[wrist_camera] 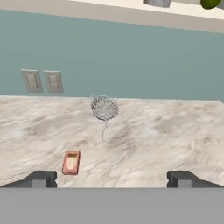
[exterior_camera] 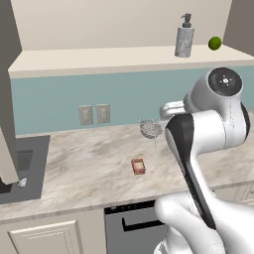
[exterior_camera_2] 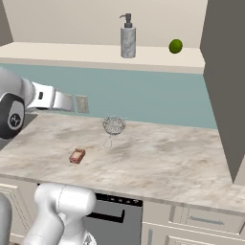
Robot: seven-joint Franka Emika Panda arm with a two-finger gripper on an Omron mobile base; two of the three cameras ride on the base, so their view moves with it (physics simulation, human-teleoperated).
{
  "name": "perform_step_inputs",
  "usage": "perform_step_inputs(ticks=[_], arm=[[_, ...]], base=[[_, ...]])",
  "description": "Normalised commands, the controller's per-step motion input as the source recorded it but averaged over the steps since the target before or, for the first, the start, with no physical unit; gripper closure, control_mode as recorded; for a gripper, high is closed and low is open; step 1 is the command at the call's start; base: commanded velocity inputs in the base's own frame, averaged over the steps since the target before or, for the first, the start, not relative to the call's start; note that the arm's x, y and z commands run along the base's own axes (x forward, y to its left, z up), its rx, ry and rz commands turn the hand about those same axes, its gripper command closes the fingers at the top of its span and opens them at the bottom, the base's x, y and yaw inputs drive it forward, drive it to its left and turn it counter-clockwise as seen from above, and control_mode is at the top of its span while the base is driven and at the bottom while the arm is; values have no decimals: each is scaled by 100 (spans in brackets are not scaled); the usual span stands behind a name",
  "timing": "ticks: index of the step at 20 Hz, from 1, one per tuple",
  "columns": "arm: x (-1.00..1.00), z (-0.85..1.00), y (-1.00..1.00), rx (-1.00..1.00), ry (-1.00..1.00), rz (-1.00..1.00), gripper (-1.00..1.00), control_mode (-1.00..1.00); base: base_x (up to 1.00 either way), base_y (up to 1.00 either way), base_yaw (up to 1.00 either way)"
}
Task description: Pick the bar soap and soap dispenser from the cabinet and place them on the counter.
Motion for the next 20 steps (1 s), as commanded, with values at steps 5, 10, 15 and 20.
perform_step_inputs(ticks=[5,10,15,20], arm=[[-18,44,-13,0,-2,-6,-100,-100],[-10,43,-6,-1,-8,-1,-100,-100],[-6,41,-5,-2,-11,0,-100,-100],[-6,44,-8,0,-9,0,-100,-100]], base=[[0,0,0],[0,0,0],[0,0,0],[0,0,0]])
